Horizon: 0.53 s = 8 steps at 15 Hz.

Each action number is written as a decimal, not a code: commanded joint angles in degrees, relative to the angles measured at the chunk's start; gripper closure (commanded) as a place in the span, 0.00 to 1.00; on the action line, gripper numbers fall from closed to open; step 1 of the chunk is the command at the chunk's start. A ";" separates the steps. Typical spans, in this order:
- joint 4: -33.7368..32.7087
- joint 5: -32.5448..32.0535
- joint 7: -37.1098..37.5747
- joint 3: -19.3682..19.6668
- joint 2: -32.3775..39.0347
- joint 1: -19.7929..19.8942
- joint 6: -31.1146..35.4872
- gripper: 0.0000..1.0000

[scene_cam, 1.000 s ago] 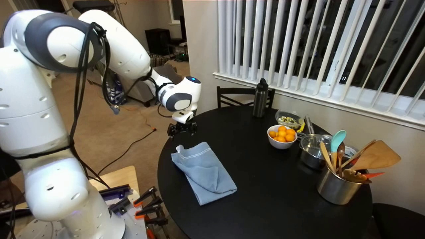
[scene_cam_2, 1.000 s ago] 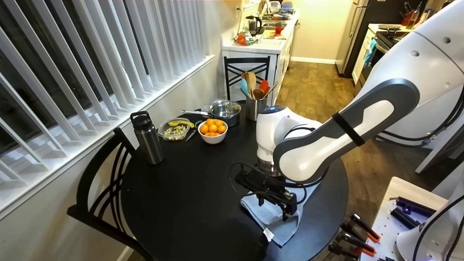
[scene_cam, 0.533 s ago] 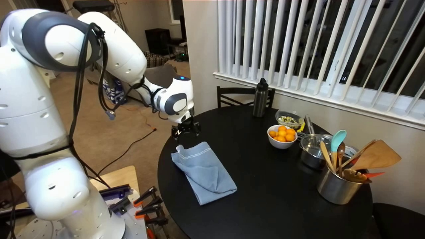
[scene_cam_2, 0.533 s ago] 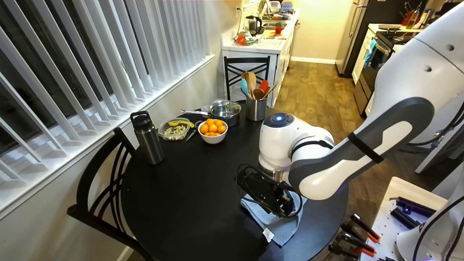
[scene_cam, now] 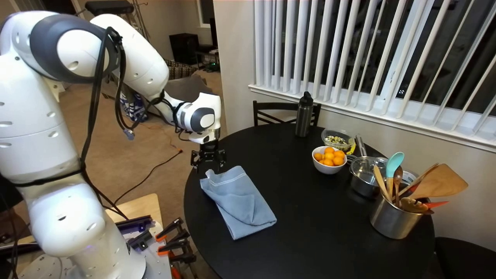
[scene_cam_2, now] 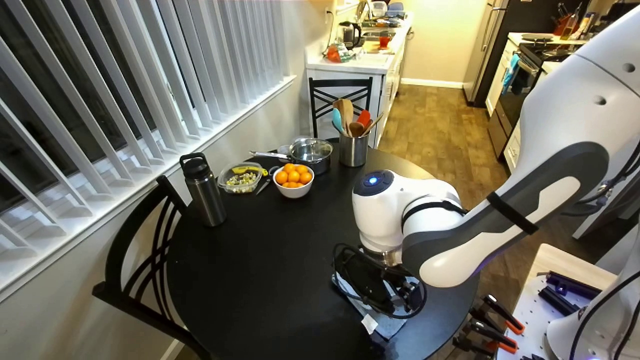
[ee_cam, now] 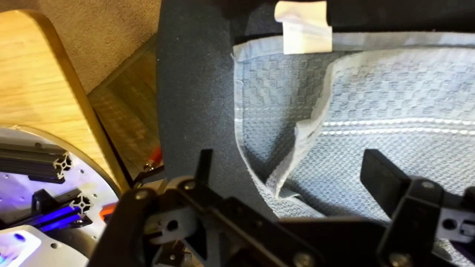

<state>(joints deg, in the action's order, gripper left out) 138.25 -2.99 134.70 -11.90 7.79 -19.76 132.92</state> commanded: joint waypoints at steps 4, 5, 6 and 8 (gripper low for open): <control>2.47 -1.54 -0.56 3.51 6.16 3.51 4.34 0.00; 2.47 -0.70 -1.25 3.90 7.33 3.92 4.91 0.00; 2.48 1.12 -3.37 3.76 8.45 4.55 5.78 0.00; 2.37 3.99 -7.02 3.21 9.90 5.55 7.05 0.00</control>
<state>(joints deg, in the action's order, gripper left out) 140.18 -2.81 132.96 -7.80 15.98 -15.71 137.20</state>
